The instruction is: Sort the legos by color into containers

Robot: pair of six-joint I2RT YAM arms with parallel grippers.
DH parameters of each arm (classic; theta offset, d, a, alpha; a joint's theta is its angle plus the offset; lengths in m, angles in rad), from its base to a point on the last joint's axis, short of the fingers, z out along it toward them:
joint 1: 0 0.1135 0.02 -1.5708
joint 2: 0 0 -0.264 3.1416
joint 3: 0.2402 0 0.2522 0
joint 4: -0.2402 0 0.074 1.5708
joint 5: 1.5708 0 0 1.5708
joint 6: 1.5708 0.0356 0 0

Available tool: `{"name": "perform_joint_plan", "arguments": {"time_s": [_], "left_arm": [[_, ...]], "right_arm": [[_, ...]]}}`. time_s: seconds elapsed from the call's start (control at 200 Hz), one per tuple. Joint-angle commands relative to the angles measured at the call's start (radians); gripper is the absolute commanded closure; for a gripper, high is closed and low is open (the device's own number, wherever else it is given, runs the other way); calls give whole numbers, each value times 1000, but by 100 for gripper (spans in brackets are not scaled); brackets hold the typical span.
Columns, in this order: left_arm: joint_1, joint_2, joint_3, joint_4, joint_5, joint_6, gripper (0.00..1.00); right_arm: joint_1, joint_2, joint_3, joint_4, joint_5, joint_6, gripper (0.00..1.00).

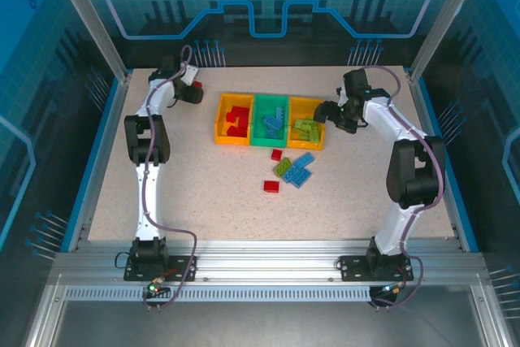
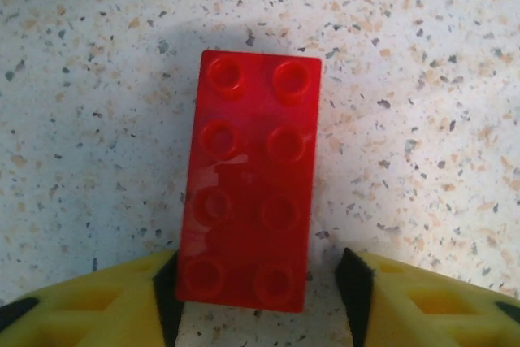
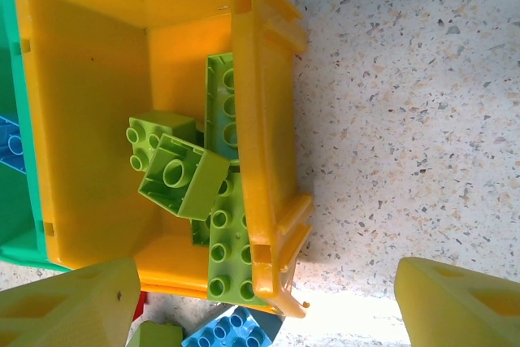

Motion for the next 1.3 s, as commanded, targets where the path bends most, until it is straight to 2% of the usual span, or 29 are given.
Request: {"name": "perform_joint_plan", "arguments": {"time_s": [0.0,0.085,0.21,0.385,0.63,0.74,0.82,0.885,0.975,1.075,1.221,1.296], "left_arm": [[-3,-21,-25,-51,8,15,55],[-3,-26,-28,-50,8,15,59],[-3,-49,-55,-47,4,14,79],[-3,-150,-190,14,-2,1,83],[-3,-268,-336,70,22,-53,82],[-3,-289,-342,92,41,-120,75],[-3,-297,-343,128,66,-183,57],[-7,-299,-343,150,105,-210,50],[-30,-286,-325,150,97,-216,25],[-57,-241,-242,81,124,-281,19],[-83,-166,-124,-16,126,-470,2],[-94,-124,-66,-56,140,-546,1]], "right_arm": [[-20,-10,17,-13,-16,1,17],[-20,-11,16,-14,-16,3,17],[-19,-18,7,-7,-19,3,17],[11,-34,4,-34,31,-34,17],[29,-93,-55,-24,29,-43,17],[30,-94,-52,-27,20,-49,17],[29,-91,-44,-27,18,-51,17],[29,-84,-42,-27,18,-53,17],[30,-71,-33,-29,19,-52,17],[30,-55,-29,-21,11,-44,17],[31,-38,-18,-10,-6,-37,17],[31,-32,-13,-7,-10,-33,17]]}}
